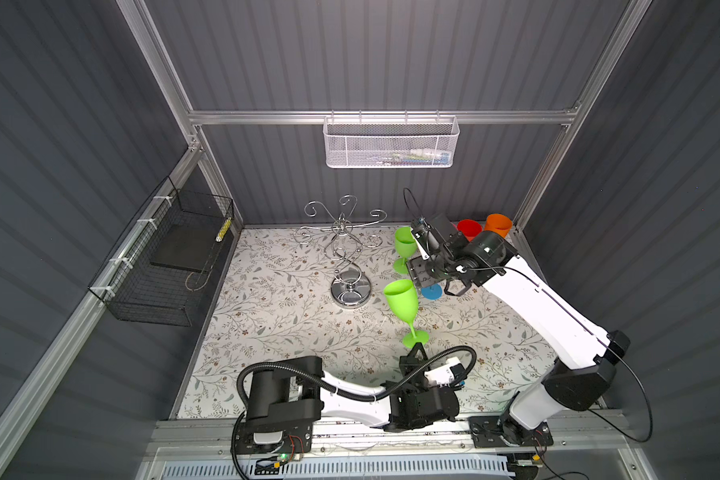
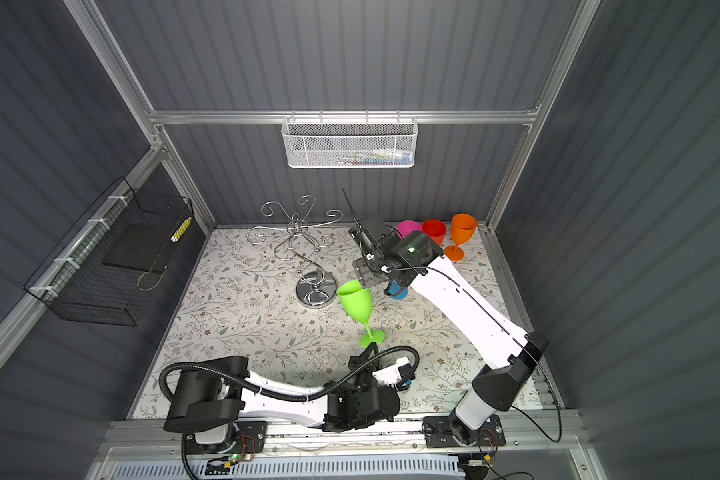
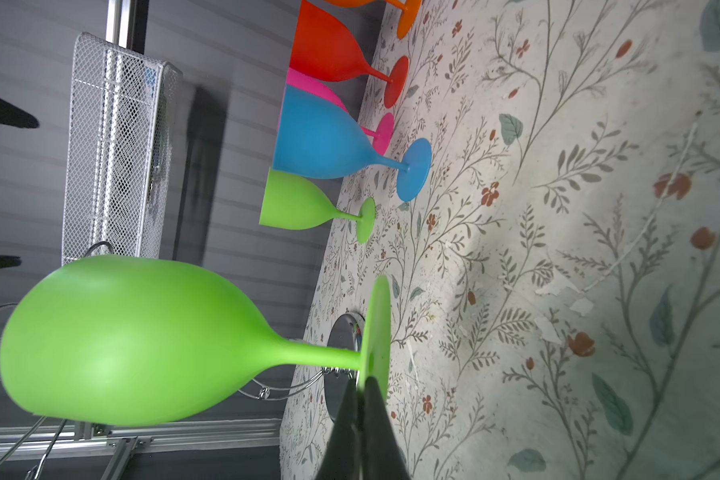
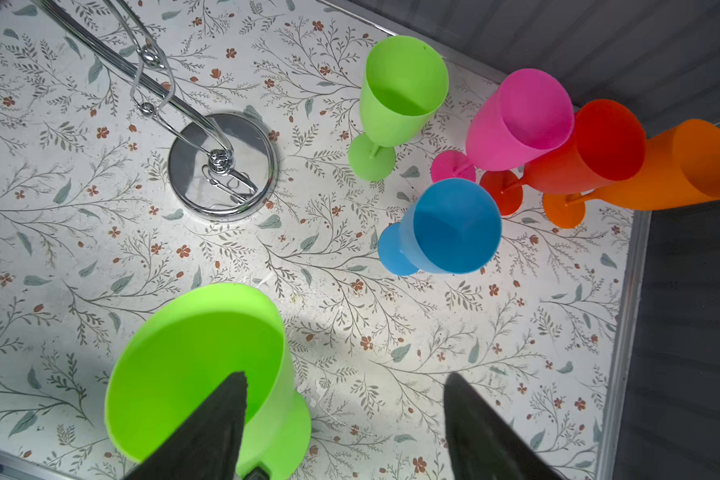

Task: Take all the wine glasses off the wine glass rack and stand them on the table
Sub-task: 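Swing the lime-green glass toward the robot and turn it upright with left gripper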

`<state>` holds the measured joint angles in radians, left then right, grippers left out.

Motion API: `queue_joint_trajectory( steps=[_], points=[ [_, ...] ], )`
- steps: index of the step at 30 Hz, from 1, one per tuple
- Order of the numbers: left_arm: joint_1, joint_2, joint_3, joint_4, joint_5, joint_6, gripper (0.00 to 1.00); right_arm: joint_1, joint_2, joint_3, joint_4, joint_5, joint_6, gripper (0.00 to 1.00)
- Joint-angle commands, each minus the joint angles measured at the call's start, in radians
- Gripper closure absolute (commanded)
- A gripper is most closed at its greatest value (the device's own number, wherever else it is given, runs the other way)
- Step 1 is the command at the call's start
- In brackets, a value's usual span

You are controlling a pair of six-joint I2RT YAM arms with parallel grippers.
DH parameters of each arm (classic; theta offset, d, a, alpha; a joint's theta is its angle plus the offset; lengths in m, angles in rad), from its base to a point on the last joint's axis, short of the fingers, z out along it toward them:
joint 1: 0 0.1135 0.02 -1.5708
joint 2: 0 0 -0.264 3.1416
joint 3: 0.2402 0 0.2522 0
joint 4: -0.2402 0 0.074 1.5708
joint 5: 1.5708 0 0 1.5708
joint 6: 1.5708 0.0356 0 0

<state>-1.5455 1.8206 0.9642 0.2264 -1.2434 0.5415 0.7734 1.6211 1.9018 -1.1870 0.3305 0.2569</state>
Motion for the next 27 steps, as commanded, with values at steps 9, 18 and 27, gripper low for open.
queue_joint_trajectory(
  steps=[9, 18, 27],
  points=[
    [0.045, 0.077, 0.061, 0.105, -0.004, 0.117, 1.0, 0.011, 0.101, 0.079, -0.049, 0.022, -0.036, 0.26],
    [0.065, 0.123, 0.088, 0.122, -0.026, 0.156, 1.0, 0.01, 0.165, 0.112, -0.094, 0.041, -0.031, 0.29],
    [0.093, 0.144, 0.081, 0.195, -0.062, 0.198, 1.0, -0.004, 0.196, 0.122, -0.134, 0.047, -0.016, 0.44]
  ],
)
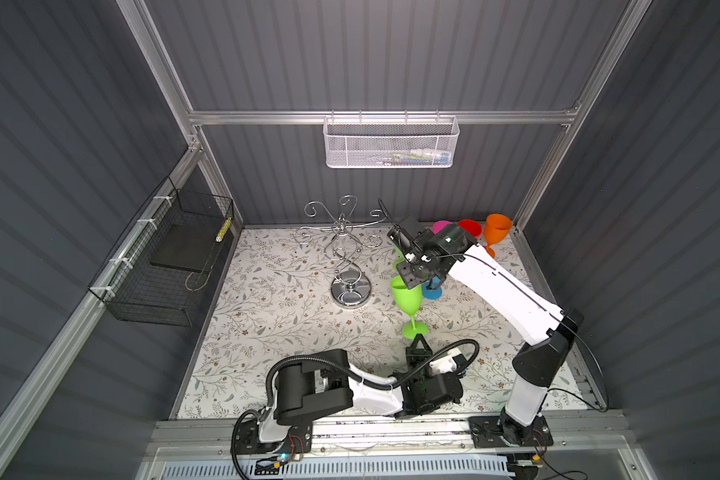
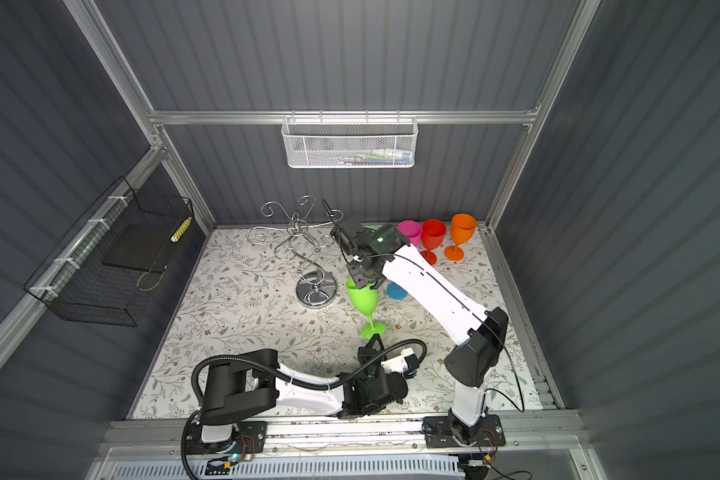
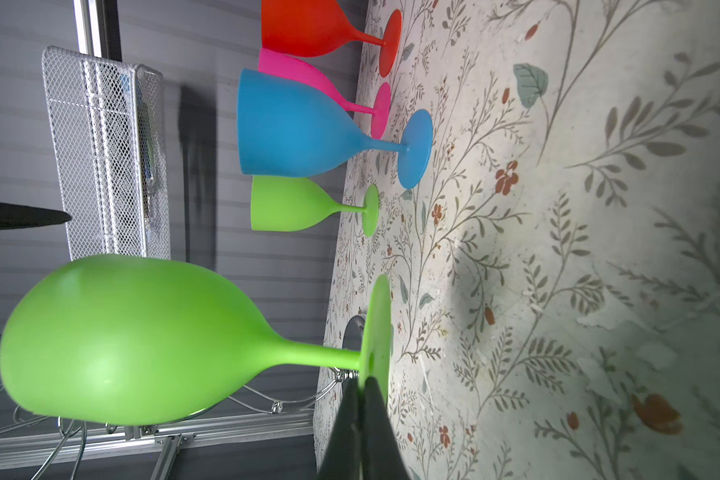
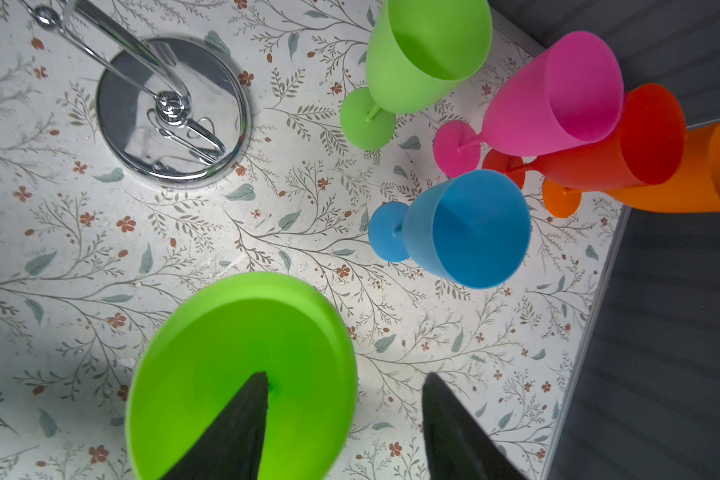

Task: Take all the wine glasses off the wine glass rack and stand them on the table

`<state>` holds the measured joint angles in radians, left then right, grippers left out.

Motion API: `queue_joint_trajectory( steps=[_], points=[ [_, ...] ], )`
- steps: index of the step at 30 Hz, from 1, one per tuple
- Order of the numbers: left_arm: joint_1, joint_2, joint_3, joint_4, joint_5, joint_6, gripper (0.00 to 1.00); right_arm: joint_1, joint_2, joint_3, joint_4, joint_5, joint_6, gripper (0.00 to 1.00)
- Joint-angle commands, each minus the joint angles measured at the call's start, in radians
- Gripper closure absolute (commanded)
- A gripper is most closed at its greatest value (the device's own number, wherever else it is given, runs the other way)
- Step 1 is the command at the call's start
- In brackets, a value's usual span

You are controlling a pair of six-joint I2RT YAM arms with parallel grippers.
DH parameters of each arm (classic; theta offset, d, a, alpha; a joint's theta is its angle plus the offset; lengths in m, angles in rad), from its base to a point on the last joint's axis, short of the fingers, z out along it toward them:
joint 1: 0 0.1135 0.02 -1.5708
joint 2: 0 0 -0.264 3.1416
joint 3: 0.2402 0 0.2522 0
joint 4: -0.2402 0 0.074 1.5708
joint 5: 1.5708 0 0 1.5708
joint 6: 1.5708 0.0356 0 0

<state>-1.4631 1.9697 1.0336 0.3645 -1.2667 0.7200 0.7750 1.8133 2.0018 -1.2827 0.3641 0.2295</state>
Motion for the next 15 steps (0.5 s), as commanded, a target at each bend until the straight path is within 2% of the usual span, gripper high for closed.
queue_joint_trajectory(
  steps=[1, 9, 15],
  points=[
    [0.012, -0.006, 0.01, 0.069, -0.04, 0.031, 1.0, -0.006, 0.004, 0.021, -0.04, 0.01, 0.013, 0.45],
    [0.021, -0.009, -0.003, 0.114, -0.046, 0.064, 1.0, -0.011, 0.023, 0.028, -0.056, -0.001, 0.024, 0.54],
    [0.033, 0.0, -0.003, 0.155, -0.061, 0.091, 1.0, -0.014, 0.03, 0.022, -0.069, -0.031, 0.037, 0.66]
  ],
)
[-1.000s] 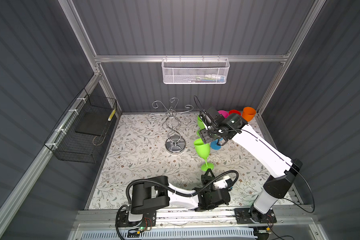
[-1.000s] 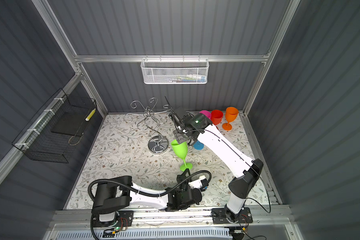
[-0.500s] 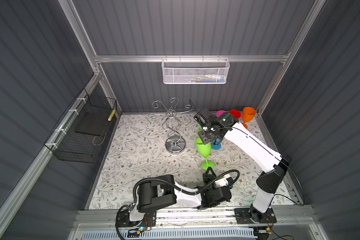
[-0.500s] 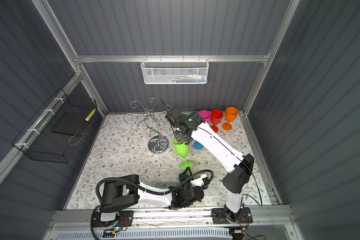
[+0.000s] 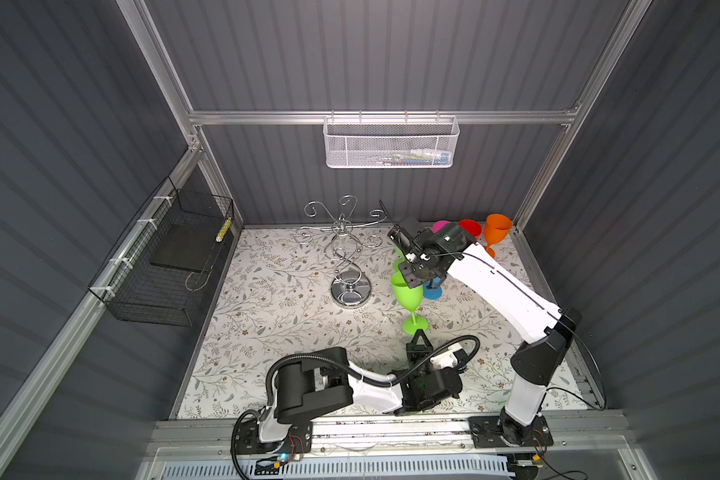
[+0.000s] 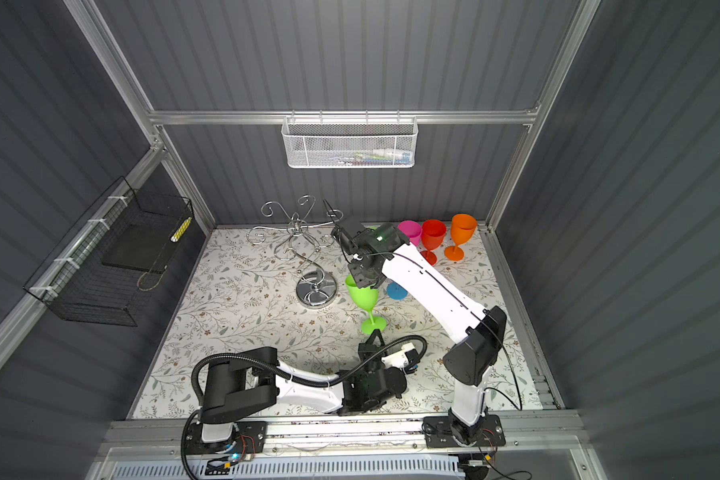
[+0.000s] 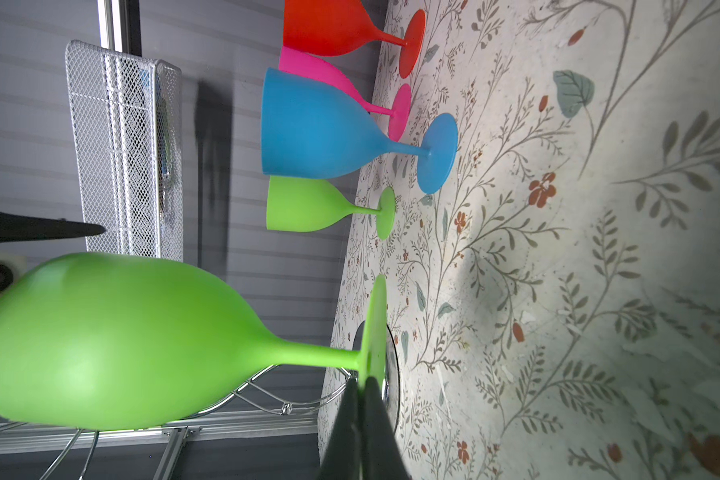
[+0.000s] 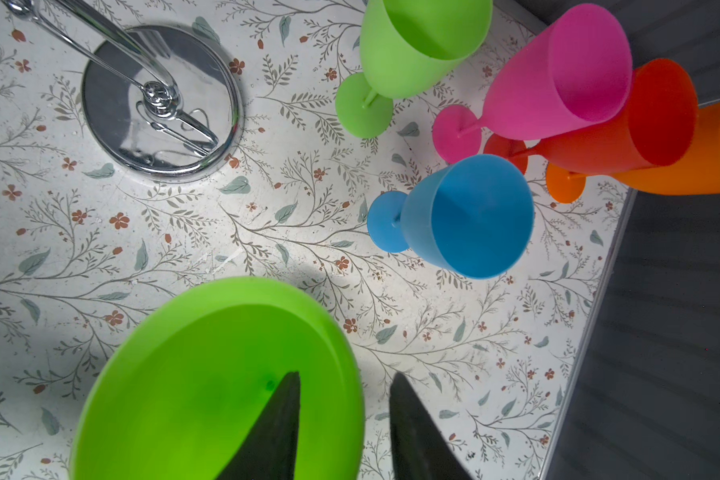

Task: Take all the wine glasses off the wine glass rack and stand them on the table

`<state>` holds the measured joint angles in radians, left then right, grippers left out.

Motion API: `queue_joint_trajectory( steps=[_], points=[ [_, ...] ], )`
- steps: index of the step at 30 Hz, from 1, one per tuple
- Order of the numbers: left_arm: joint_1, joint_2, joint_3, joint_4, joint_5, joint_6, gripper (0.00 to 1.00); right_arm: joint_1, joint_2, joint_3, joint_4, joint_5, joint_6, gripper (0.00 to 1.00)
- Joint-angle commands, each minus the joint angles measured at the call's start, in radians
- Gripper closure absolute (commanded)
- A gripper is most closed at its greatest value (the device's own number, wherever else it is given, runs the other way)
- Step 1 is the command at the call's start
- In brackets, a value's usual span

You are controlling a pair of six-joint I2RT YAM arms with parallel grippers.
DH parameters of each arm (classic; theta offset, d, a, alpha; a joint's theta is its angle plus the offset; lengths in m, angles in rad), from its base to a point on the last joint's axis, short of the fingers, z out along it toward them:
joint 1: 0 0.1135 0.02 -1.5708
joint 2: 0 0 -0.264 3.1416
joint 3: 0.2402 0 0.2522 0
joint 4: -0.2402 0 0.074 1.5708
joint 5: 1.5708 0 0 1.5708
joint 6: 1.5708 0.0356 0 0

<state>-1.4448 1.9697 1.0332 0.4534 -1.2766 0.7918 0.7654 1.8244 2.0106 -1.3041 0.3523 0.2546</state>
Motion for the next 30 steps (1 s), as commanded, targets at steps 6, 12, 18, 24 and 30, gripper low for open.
queue_joint_trajectory(
  steps=[6, 12, 18, 24, 30],
  points=[
    [0.027, 0.007, -0.002, 0.111, -0.066, 0.051, 1.0, -0.011, 0.0, -0.002, -0.037, -0.029, 0.023, 0.86],
    [0.034, -0.008, -0.014, 0.146, -0.078, 0.069, 1.0, -0.014, -0.015, -0.01, -0.026, -0.038, 0.031, 1.0],
    [0.035, -0.028, -0.022, 0.163, -0.089, 0.082, 0.93, -0.013, -0.034, -0.016, -0.008, -0.038, 0.037, 1.0],
    [0.034, -0.055, -0.033, 0.152, -0.104, 0.072, 0.65, -0.014, -0.075, -0.021, 0.023, -0.035, 0.04, 1.0],
    [0.022, -0.087, -0.064, 0.144, -0.119, 0.056, 0.31, -0.014, -0.151, -0.059, 0.083, -0.034, 0.044, 1.0]
  ],
)
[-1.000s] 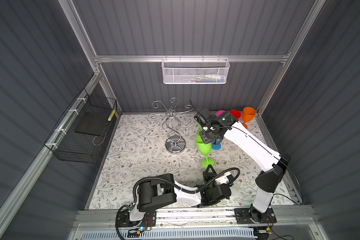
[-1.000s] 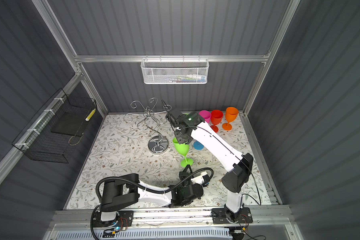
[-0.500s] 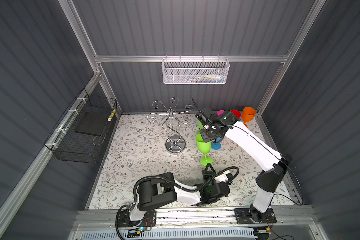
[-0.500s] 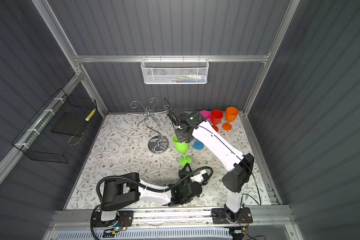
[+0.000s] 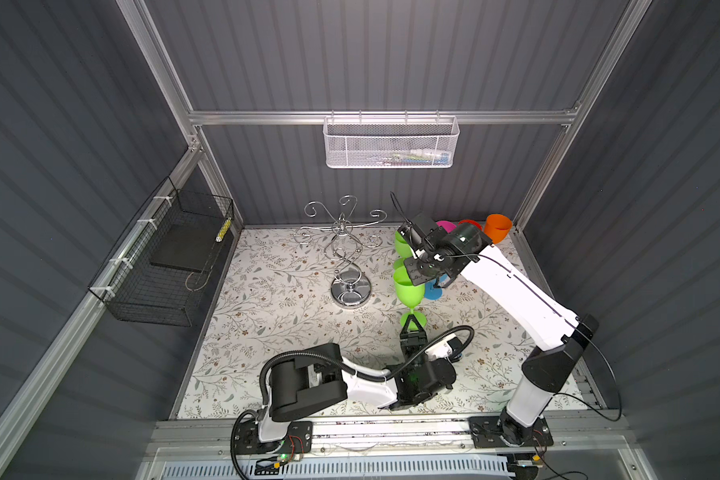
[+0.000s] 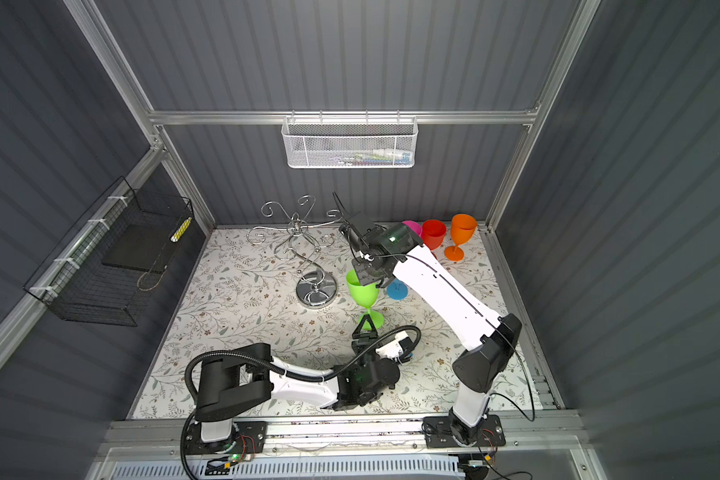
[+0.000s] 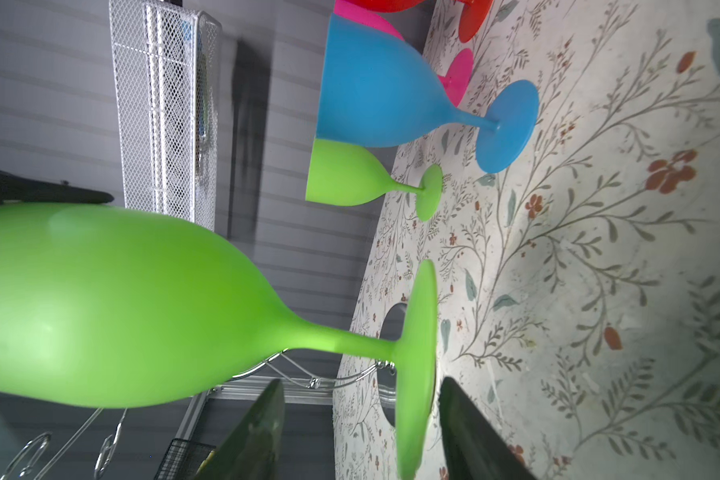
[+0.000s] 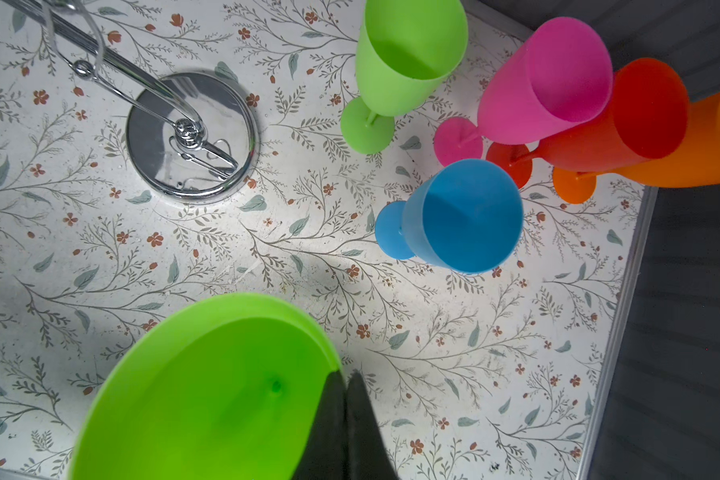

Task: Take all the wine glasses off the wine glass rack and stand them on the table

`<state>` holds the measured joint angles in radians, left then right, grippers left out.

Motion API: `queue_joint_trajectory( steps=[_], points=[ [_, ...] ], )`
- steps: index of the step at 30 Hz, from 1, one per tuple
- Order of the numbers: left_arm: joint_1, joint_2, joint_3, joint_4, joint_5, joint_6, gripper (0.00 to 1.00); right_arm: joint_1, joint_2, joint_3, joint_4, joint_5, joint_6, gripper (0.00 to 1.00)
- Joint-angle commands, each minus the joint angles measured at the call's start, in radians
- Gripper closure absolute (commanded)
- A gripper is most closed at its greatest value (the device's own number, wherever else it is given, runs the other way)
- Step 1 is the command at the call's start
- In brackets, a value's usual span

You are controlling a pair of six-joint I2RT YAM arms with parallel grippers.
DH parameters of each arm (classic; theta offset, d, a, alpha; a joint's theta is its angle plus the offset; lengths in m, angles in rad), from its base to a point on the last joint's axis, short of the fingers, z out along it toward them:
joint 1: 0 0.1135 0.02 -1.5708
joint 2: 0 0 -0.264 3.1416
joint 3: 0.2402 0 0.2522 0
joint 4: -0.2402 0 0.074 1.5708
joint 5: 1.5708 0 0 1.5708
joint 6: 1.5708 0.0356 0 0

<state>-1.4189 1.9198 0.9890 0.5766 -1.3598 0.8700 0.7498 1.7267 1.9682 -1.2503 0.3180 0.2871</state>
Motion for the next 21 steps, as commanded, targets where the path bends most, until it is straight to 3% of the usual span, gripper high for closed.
queue_joint_trajectory(
  steps=[1, 8, 12, 15, 21],
  points=[
    [-0.007, -0.044, -0.025, 0.024, -0.037, -0.024, 0.27, 0.003, -0.069, -0.028, 0.049, -0.001, 0.012, 1.0],
    [-0.033, -0.088, -0.046, -0.098, -0.026, -0.126, 0.17, 0.002, -0.165, -0.111, 0.173, 0.012, 0.005, 1.0],
    [-0.05, -0.157, -0.023, -0.377, 0.035, -0.358, 0.13, -0.005, -0.232, -0.194, 0.278, 0.027, -0.013, 1.0],
    [-0.075, -0.203, -0.043, -0.426, 0.056, -0.424, 0.06, -0.02, -0.287, -0.277, 0.376, 0.017, -0.025, 1.0],
    [-0.107, -0.282, -0.058, -0.643, 0.14, -0.669, 0.03, -0.06, -0.354, -0.408, 0.542, 0.001, -0.068, 1.0]
  ],
)
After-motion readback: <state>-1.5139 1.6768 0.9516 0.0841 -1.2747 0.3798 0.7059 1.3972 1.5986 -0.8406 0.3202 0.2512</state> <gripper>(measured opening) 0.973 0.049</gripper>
